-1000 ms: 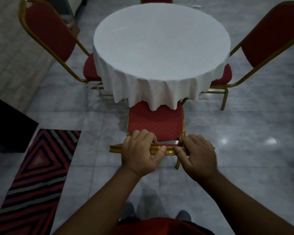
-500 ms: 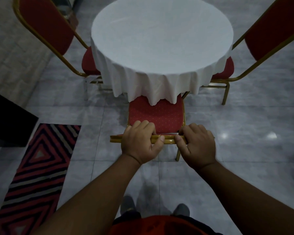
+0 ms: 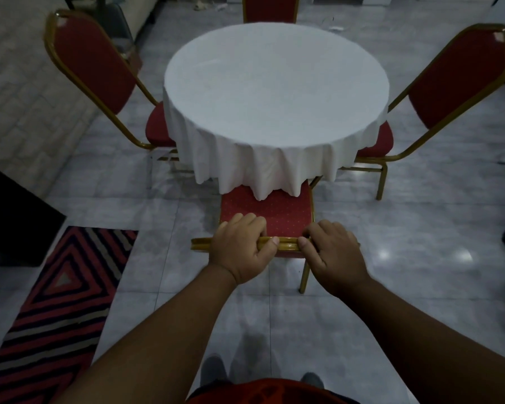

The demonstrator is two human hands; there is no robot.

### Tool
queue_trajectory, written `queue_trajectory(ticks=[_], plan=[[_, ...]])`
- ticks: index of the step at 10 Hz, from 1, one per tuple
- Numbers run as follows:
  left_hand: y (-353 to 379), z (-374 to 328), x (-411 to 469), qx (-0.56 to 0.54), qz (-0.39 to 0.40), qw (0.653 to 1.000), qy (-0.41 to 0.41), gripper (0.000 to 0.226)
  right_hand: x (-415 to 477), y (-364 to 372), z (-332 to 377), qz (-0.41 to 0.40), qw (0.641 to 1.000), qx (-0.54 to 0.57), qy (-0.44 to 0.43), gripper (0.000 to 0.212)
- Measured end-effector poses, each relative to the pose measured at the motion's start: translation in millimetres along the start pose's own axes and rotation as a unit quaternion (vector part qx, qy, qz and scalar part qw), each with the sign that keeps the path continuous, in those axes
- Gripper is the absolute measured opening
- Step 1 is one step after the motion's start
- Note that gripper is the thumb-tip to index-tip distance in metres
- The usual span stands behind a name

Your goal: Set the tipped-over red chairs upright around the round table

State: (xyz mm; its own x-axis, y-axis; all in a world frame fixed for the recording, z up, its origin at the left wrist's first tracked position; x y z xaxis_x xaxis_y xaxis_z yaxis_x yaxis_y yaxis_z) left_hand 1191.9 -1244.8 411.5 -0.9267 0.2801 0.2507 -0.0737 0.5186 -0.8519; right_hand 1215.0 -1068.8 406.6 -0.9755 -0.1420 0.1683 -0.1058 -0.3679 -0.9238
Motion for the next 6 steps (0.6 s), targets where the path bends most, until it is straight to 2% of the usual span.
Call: queue_trajectory(ticks=[1, 2, 3, 4, 5, 6], plan=[[1.5, -1.6, 3.5, -0.005, 0.04, 0.999, -0.001, 0.037, 0.7, -2.1, 2.8, 0.029, 0.999, -0.005, -0.023, 0.036], [-5.5, -8.2, 15.5, 0.008, 0.08, 0.996, 0.025, 0.038, 12.7, -8.7, 9.3, 0.077, 0.992, -0.079, -0.067, 0.037], [-42.9, -6.0, 51.7, 0.017, 0.051, 0.998, 0.012, 0.029, 53.5, -44.2, 8.0, 0.064, 0.989, -0.118, -0.055, 0.035], [-103.9, -12.1, 106.0, 0.047, 0.021, 0.999, 0.005, 0.028, 114.1, -110.2, 19.4, 0.0, 0.992, -0.117, -0.035, 0.042], [-184.1, -36.9, 166.6, 0.087, -0.039, 0.995, 0.007, 0.036, 174.6, -189.1, 53.9, -0.06, 0.993, -0.099, -0.036, 0.053], [-252.4, -64.6, 213.0, 0.082, -0.071, 0.994, -0.016, 0.041, 221.8, -260.8, 88.4, -0.087, 0.987, -0.126, -0.044, 0.056]])
Point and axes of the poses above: each hand's wrist, its own x-axis towards the middle knuckle, its own y-axis out of the palm, z = x × y, the point moved 9 cm from there along x, towards the middle knuckle, and after that the axes turned 3 degrees about -x, right-handed, at the moved point
